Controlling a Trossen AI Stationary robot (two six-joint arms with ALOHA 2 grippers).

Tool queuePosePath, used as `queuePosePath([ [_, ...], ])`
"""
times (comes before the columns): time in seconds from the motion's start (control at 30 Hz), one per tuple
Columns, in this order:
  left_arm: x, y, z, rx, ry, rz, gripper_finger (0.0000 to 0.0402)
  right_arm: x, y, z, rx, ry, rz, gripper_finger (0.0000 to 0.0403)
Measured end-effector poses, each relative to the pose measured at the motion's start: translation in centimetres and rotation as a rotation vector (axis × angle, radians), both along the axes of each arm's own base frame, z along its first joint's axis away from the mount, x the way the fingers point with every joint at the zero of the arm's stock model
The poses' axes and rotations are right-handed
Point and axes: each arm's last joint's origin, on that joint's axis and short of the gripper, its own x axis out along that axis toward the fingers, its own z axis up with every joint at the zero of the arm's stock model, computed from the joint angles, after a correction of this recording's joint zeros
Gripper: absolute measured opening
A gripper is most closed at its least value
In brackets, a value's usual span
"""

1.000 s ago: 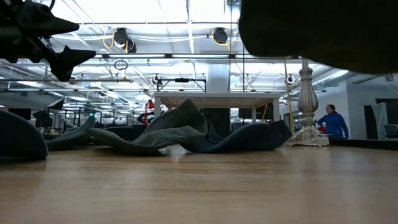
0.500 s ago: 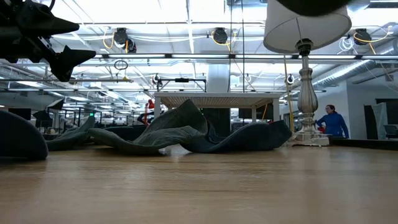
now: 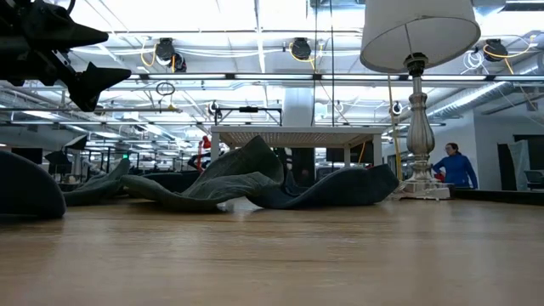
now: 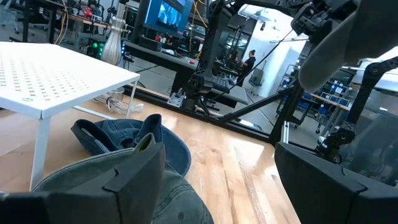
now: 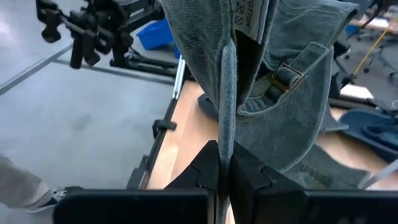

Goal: Pick & Place hat
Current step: Put the bottom right gray cap on the shelf

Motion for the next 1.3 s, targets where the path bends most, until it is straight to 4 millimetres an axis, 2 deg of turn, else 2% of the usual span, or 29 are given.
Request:
queuePosePath([
  [0.27,0.0,0.0,0.0,0.000,0.000,0.000,0.0306,2.8,-2.1,1.0,0.023,-0.082,-0.085,0.0008],
  [0.57,0.0,0.0,0.0,0.000,0.000,0.000,0.0305,7.6,-6.9,2.3,0.137,-0.190,-0.112,0.0008],
  [0.73,0.0,0.0,0.0,0.000,0.000,0.000,0.0306,9.9,-8.9,2.9,0.139,-0.299,-0.124,0.0008],
  [0.97,0.0,0.0,0.2,-0.006,-0.020,0.001,0.0306,12.6,-11.3,2.8,0.139,-0.400,-0.168,0.0008],
  [1.3,-0.1,0.0,0.8,-0.213,-0.080,-0.020,0.0305,14.6,-14.2,2.1,0.121,-0.413,-0.238,0.0008],
])
